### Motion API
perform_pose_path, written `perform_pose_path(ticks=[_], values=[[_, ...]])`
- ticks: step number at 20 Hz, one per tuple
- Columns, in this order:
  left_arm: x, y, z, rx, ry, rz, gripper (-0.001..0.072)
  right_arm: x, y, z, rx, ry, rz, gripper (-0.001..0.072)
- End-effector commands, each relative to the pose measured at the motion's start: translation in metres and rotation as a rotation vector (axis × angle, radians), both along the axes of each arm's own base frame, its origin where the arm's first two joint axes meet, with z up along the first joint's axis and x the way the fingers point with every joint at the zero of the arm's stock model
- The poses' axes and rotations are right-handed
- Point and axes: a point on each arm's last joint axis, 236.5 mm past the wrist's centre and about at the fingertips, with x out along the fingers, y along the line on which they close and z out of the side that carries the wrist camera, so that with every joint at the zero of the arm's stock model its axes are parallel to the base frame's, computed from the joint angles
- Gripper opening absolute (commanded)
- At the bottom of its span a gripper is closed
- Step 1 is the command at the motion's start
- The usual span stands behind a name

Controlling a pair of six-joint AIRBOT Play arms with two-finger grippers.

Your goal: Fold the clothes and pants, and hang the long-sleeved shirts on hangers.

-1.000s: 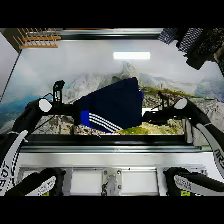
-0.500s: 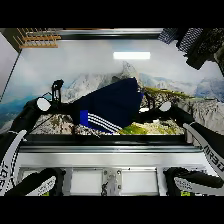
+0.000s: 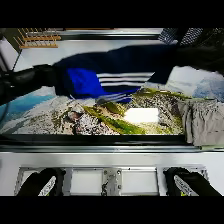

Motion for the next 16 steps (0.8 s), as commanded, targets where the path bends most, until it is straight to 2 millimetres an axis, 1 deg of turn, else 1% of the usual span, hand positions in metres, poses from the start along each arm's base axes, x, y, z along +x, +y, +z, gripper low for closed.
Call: perform_pose_path(ticks=[1, 3, 4, 5, 7, 9, 10, 11, 12, 13, 14, 16], values=[[-0.08, -0.018, 0.084, -0.089, -0.205, -0.095, 0.0011, -0.074, -0.012, 0.108, -0.015, -0.282, -0.029, 0.0002], [-0.115, -0.026, 0.096, -0.163, -0.211, -0.134, 0.0011, -0.101, -0.014, 0.125, -0.018, -0.34, -0.035, 0.0002], [-0.131, -0.029, 0.096, -0.202, -0.198, -0.154, 0.0011, -0.111, -0.014, 0.131, -0.018, -0.363, -0.035, 0.0002], [-0.144, -0.033, 0.092, -0.245, -0.168, -0.171, 0.0011, -0.12, -0.014, 0.136, -0.017, -0.382, -0.036, 0.0002], [-0.162, -0.038, 0.077, -0.334, -0.084, -0.19, 0.0011, -0.127, -0.016, 0.14, -0.017, -0.397, -0.042, 0.0002], [-0.168, -0.042, 0.059, -0.418, 0.008, -0.188, 0.0011, -0.123, -0.017, 0.138, 0.008, -0.372, -0.056, 0.0002], [-0.167, -0.045, 0.046, -0.448, 0.06, -0.18, 0.0011, -0.117, -0.017, 0.134, 0.014, -0.356, -0.056, 0.0002], [-0.162, -0.048, 0.029, -0.462, 0.119, -0.168, 0.0011, -0.106, -0.016, 0.128, 0.022, -0.327, -0.057, 0.0003], [-0.154, -0.051, 0.009, -0.472, 0.188, -0.146, 0.0011, -0.091, -0.015, 0.118, 0.044, -0.281, -0.06, 0.0002], [-0.143, -0.056, -0.016, -0.46, 0.259, -0.123, 0.0011, -0.072, -0.013, 0.102, 0.058, -0.216, -0.057, 0.0002], [-0.131, -0.06, -0.045, -0.434, 0.332, -0.102, 0.0011, -0.052, -0.01, 0.081, 0.054, -0.146, -0.05, 0.0002], [-0.104, -0.069, -0.102, -0.392, 0.468, -0.046, 0.0011, -0.001, -0.006, 0.021, 0.044, 0.044, -0.042, 0.0002]])
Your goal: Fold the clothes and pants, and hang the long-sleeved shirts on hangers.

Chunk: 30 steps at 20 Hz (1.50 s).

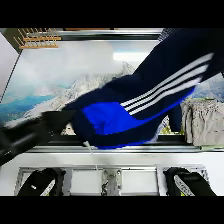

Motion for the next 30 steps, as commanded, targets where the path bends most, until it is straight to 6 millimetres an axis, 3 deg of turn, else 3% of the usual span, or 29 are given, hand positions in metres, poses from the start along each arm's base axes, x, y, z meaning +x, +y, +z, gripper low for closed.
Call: perform_pose_path(ticks=[1, 3, 5, 8, 9, 10, 11, 13, 15, 18, 21, 22, 26, 30], values=[[0.041, -0.011, -0.099, 0.053, 0.253, 0.056, 0.0011, 0.071, 0.01, -0.091, 0.005, 0.277, 0.024, 0.0002], [0.085, -0.01, -0.152, 0.092, 0.311, 0.141, 0.0011, 0.12, 0.021, -0.16, -0.032, 0.411, 0.051, 0.0002], [0.138, -0.001, -0.188, 0.11, 0.31, 0.264, 0.0011, 0.167, 0.027, -0.221, -0.044, 0.476, 0.046, 0.0003], [0.217, 0.026, -0.219, 0.135, 0.337, 0.399, 0.0011, 0.22, 0.02, -0.267, 0.008, 0.471, -0.034, 0.0022], [0.24, 0.037, -0.224, 0.15, 0.353, 0.416, 0.0081, 0.229, 0.017, -0.27, 0.017, 0.455, -0.052, 0.0153], [0.261, 0.05, -0.224, 0.154, 0.372, 0.433, 0.0409, 0.235, 0.013, -0.269, 0.024, 0.436, -0.068, 0.0452], [0.275, 0.063, -0.222, 0.157, 0.391, 0.442, 0.0614, 0.236, 0.01, -0.264, 0.027, 0.42, -0.077, 0.0644], [0.288, 0.095, -0.211, 0.221, 0.387, 0.407, 0.0629, 0.23, -0.007, -0.246, 0.031, 0.402, -0.097, 0.0509], [0.276, 0.124, -0.212, 0.319, 0.393, 0.345, 0.0629, 0.211, -0.025, -0.228, 0.019, 0.413, -0.104, 0.0494], [0.215, 0.16, -0.266, 0.437, 0.602, 0.289, 0.0629, 0.167, -0.032, -0.228, -0.041, 0.467, -0.07, 0.0493], [0.16, 0.151, -0.324, 0.421, 0.761, 0.225, 0.0628, 0.125, -0.02, -0.247, -0.054, 0.524, -0.037, 0.0493], [0.15, 0.144, -0.335, 0.39, 0.782, 0.215, 0.0628, 0.112, -0.016, -0.256, -0.055, 0.542, -0.028, 0.0494], [0.144, 0.125, -0.353, 0.281, 0.779, 0.232, 0.0627, 0.083, -0.003, -0.281, -0.059, 0.6, 0.003, 0.0493], [0.141, 0.105, -0.356, 0.343, 0.733, 0.17, 0.0609, 0.081, 0.006, -0.281, -0.036, 0.6, 0.021, 0.0493]])
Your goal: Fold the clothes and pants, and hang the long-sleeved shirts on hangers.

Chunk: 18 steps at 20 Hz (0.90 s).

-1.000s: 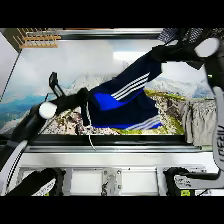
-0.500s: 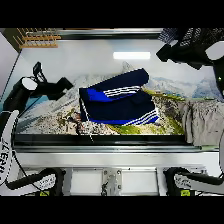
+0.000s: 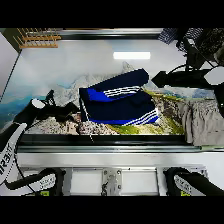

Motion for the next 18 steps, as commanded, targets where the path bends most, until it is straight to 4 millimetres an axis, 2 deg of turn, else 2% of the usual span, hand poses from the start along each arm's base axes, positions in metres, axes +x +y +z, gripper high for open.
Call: perform_pose_path(ticks=[1, 8, 12, 16, 17, 18], values=[[-0.002, -0.017, -0.005, 0.016, -0.031, -0.052, 0.0609, -0.005, 0.008, -0.001, 0.03, 0.002, 0.009, 0.0493], [-0.004, -0.026, -0.009, 0.038, -0.03, -0.069, 0.0609, -0.006, 0.009, -0.001, 0.031, 0.002, 0.009, 0.0494], [-0.014, -0.045, -0.028, 0.023, 0.027, -0.104, 0.0609, -0.006, 0.009, -0.001, 0.031, 0.006, 0.011, 0.0493], [-0.008, -0.049, -0.032, 0.033, 0.019, -0.067, 0.0607, -0.009, 0.009, -0.003, 0.029, 0.019, 0.018, 0.0493], [-0.006, -0.051, -0.032, 0.035, 0.012, -0.064, 0.0406, -0.009, 0.009, -0.003, 0.029, 0.02, 0.018, 0.0493], [-0.006, -0.051, -0.032, 0.037, 0.008, -0.066, 0.0121, -0.011, 0.008, -0.005, 0.027, 0.027, 0.02, 0.0493]])
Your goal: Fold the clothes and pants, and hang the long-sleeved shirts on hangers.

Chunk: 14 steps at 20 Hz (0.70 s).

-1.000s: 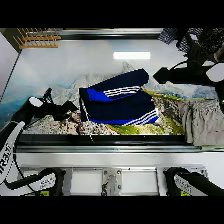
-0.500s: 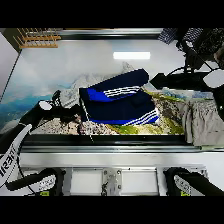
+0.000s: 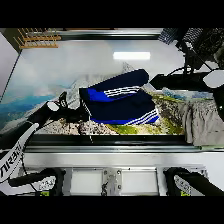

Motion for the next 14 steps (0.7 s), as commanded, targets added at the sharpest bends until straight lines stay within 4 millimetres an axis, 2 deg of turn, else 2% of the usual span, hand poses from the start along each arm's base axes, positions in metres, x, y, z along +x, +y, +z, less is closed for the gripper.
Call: perform_pose_path(ticks=[1, 2, 4, 6, 8, 9, 11, 14], values=[[0.004, -0.003, -0.001, 0.006, -0.012, 0.015, 0.0012, -0.005, -0.005, -0.006, -0.015, 0.029, 0.003, 0.0493], [0.002, -0.003, 0.0, 0.011, -0.012, 0.004, 0.0011, -0.011, -0.013, -0.013, -0.035, 0.066, -0.001, 0.0494], [-0.001, 0.001, 0.004, 0.038, -0.024, -0.039, 0.0011, -0.032, -0.043, -0.047, -0.067, 0.231, -0.088, 0.0494], [-0.004, 0.005, 0.011, 0.063, -0.042, -0.073, 0.0011, -0.061, -0.082, -0.099, -0.07, 0.444, -0.28, 0.0494], [-0.004, 0.008, 0.017, 0.084, -0.061, -0.095, 0.0011, -0.086, -0.096, -0.148, -0.006, 0.585, -0.427, 0.0494], [-0.005, 0.01, 0.019, 0.093, -0.067, -0.104, 0.0011, -0.095, -0.095, -0.171, 0.045, 0.63, -0.487, 0.0495], [-0.005, 0.01, 0.02, 0.093, -0.067, -0.106, 0.0011, -0.105, -0.078, -0.207, 0.175, 0.673, -0.567, 0.0494], [-0.005, 0.01, 0.02, 0.094, -0.069, -0.104, 0.0011, -0.103, -0.046, -0.235, 0.342, 0.649, -0.617, 0.0494]])
